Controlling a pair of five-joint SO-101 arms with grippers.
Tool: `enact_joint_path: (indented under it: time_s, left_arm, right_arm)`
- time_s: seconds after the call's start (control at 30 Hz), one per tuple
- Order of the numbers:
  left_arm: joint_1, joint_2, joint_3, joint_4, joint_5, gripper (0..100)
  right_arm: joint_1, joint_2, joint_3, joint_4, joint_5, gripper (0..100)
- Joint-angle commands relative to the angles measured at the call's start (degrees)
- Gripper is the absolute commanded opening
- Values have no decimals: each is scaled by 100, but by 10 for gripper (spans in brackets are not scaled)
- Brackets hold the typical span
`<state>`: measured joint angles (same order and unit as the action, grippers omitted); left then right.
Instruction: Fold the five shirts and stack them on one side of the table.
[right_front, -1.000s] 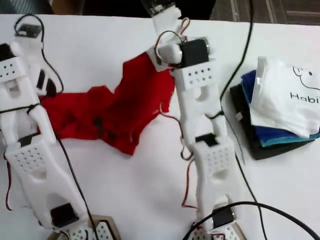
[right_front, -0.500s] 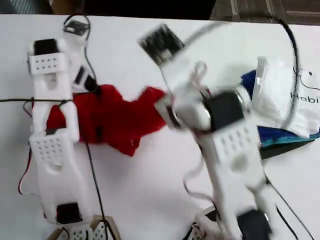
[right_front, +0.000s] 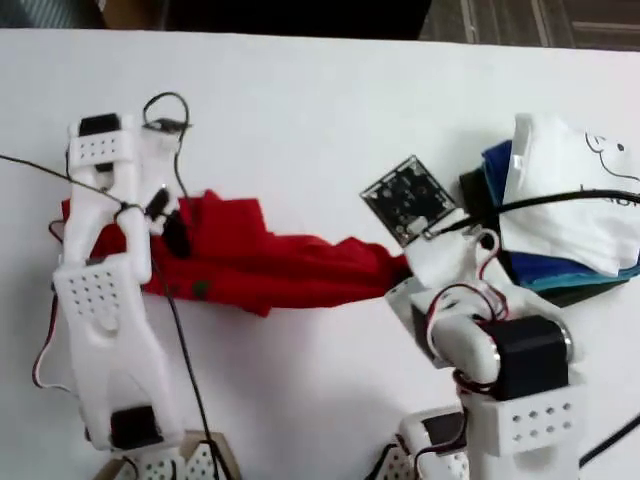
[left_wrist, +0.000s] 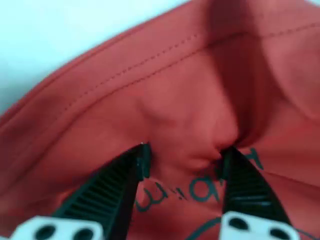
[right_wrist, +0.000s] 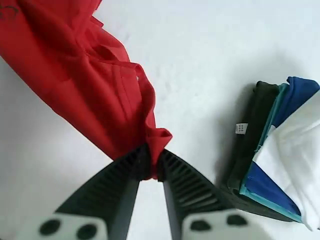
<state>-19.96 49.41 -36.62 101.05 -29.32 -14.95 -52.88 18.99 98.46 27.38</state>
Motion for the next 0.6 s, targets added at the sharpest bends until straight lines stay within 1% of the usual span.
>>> enact_joint_path:
  time_s: [0.0,0.1,0.2,0.27,0.33,0.47,0.57]
  left_arm:
    - [-185,-703,418,141,-79,251]
    - [-185,-1433,954,141,-308,250]
    - [-158,-2321,1358,141,-369,251]
    - [-105,-2927,1358,114,-360,251]
    - [88,-3367,1226,-70,-334,251]
    - [782,-3358,1059,-774,457,255]
    - [1336,-2866,1007,-1178,888,299]
  right_arm:
    - [171,-145,26,-57,70,20]
    - [154,-145,26,-66,70,20]
    - [154,-145,35,-66,62,20]
    - [171,-145,70,-75,62,20]
    - [154,-145,229,-75,62,20]
    - [180,-198,703,-259,62,20]
    - [180,-198,835,-286,44,20]
